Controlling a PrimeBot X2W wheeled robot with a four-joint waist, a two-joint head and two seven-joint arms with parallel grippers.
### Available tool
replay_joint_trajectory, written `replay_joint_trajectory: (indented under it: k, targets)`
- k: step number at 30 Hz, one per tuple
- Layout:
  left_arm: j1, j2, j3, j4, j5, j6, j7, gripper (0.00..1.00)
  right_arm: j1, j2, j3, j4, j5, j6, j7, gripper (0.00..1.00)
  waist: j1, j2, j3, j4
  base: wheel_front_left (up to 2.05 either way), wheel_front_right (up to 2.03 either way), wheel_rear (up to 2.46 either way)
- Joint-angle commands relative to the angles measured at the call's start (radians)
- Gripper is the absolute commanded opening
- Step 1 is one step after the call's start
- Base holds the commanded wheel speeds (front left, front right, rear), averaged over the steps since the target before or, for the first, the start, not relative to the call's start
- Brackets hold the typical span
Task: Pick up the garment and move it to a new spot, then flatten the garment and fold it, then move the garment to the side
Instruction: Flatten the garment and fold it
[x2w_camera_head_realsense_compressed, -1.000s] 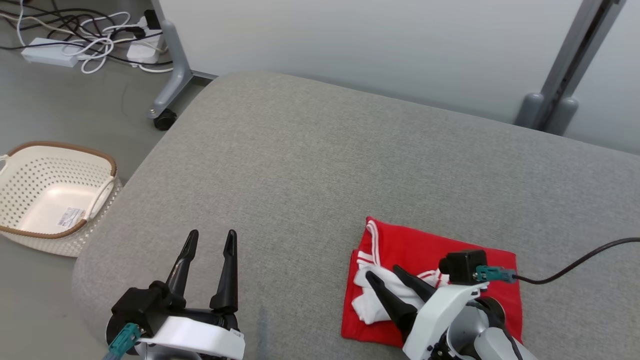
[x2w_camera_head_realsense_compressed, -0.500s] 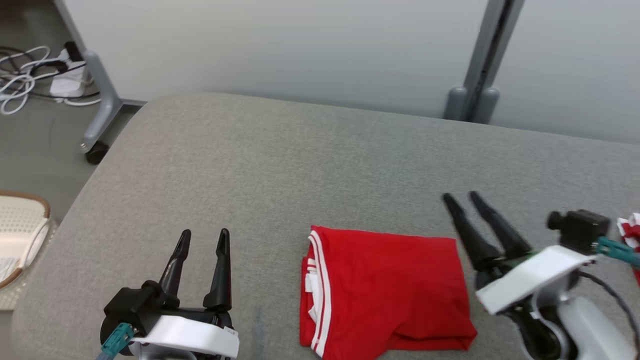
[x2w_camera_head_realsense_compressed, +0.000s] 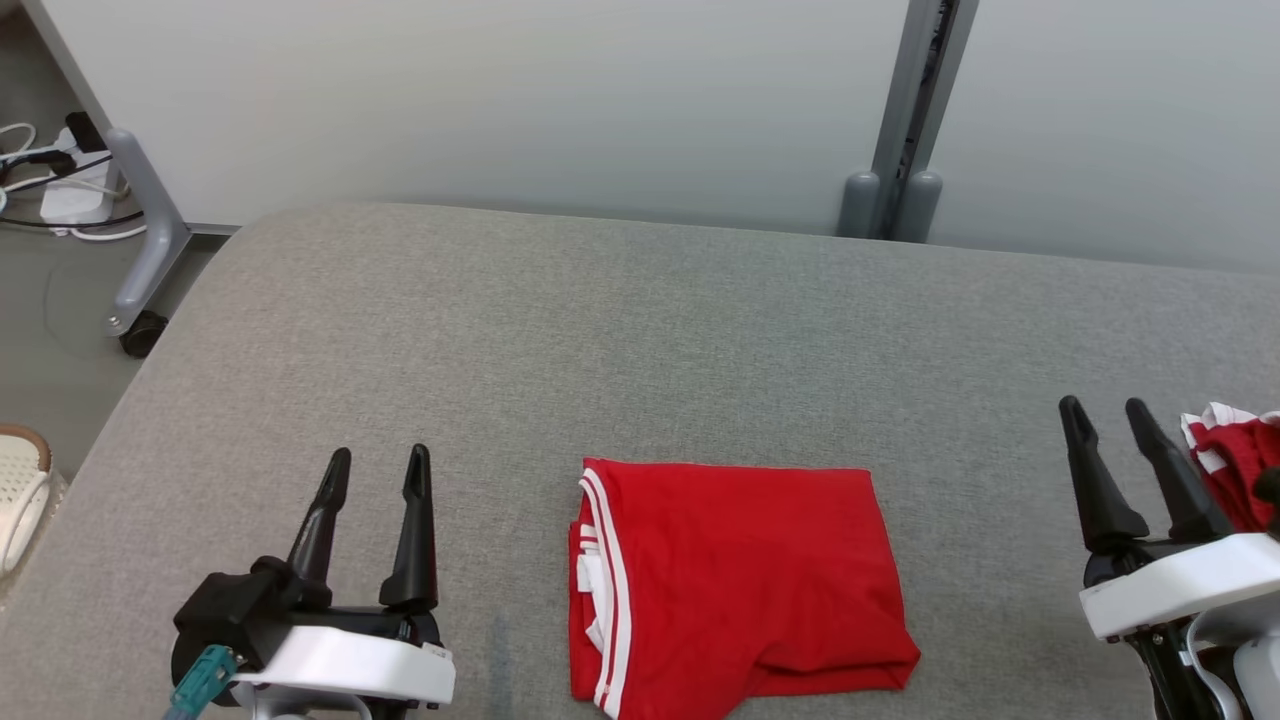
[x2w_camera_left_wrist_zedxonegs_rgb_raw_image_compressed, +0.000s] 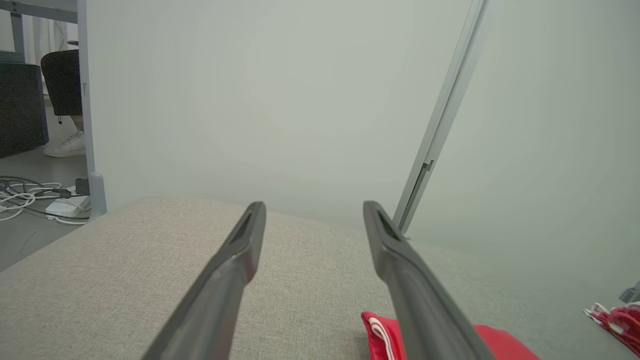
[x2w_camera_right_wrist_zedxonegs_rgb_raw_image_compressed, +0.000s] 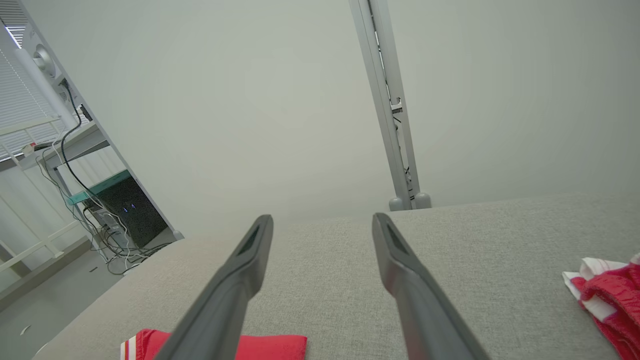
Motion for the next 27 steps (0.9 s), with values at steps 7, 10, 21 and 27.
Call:
replay_joint_trajectory:
  k: [7, 10, 21, 27]
  targets:
    - [0.009, 0.003, 0.052, -0.027, 0.026, 0.007, -0.004, 1.00, 0.024, -0.013, -0.046, -0.036, -0.107, 0.000, -0.093, 1.00, 0.0000, 0.0000, 0.008, -0.048, 0.00, 0.00, 0.00]
    - [0.016, 0.004, 0.067, -0.038, 0.036, 0.013, -0.004, 1.00, 0.049, 0.008, -0.056, -0.025, -0.178, 0.000, -0.128, 1.00, 0.0000, 0.0000, 0.013, -0.075, 0.00, 0.00, 0.00]
    - [0.021, 0.003, 0.102, -0.027, 0.073, 0.000, -0.004, 1.00, 0.078, 0.036, -0.031, -0.041, -0.327, 0.000, -0.141, 1.00, 0.0000, 0.0000, 0.016, -0.120, 0.00, 0.00, 0.00]
    - [0.018, 0.003, 0.093, -0.030, 0.086, 0.003, -0.004, 1.00, 0.086, 0.050, -0.019, -0.065, -0.347, 0.000, -0.141, 1.00, 0.0000, 0.0000, 0.013, -0.127, 0.00, 0.00, 0.00]
